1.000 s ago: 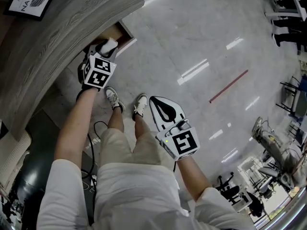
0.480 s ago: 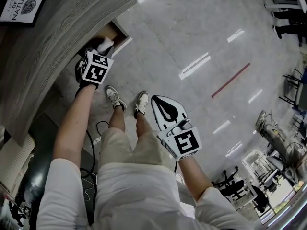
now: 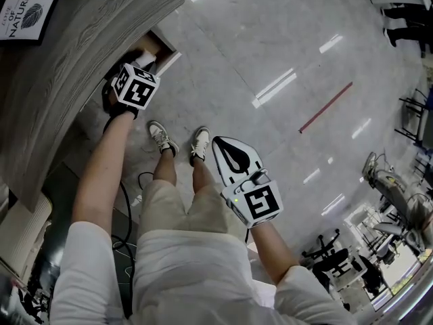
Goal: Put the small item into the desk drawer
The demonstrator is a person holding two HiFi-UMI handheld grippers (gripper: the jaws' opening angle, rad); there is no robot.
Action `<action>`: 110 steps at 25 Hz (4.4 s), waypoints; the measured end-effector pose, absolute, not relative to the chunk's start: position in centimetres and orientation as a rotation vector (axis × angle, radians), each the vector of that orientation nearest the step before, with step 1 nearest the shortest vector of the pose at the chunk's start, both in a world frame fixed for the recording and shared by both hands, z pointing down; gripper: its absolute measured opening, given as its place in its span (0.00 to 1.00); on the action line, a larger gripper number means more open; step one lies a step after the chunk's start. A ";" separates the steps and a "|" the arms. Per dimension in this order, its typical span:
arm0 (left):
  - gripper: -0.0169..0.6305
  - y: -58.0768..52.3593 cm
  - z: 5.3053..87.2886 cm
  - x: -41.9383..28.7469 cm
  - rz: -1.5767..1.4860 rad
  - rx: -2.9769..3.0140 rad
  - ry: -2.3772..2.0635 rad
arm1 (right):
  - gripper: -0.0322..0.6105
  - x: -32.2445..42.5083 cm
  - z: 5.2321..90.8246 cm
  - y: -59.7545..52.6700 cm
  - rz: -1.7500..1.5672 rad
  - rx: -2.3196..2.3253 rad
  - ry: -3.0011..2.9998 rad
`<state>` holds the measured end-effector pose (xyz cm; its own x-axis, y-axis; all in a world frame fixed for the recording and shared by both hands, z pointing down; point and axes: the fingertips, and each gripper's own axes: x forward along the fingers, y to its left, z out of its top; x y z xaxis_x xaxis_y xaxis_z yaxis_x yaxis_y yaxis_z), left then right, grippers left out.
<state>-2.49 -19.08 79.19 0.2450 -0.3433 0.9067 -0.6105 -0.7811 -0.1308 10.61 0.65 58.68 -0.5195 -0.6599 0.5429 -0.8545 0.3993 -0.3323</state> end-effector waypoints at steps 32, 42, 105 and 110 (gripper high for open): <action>0.34 -19.9 81.0 -1.9 1.641 2.224 -0.847 | 0.05 11.8 59.3 0.6 0.860 1.352 -2.294; 0.34 -19.7 80.3 -1.4 1.577 2.251 -0.868 | 0.05 11.9 59.4 1.1 0.849 1.330 -2.293; 0.04 -12.2 35.6 -16.9 0.410 2.519 -1.609 | 0.05 4.3 32.6 -3.5 0.251 1.115 -2.725; 0.04 -10.9 30.8 -19.5 0.283 2.559 -1.699 | 0.05 5.2 30.5 -4.6 0.213 1.201 -2.719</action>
<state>-19.48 -10.94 30.78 0.3769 -0.9079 0.1835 -0.9184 -0.3920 -0.0532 5.22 -4.62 30.54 -0.6642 -0.7192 0.2040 -0.7422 0.6671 -0.0644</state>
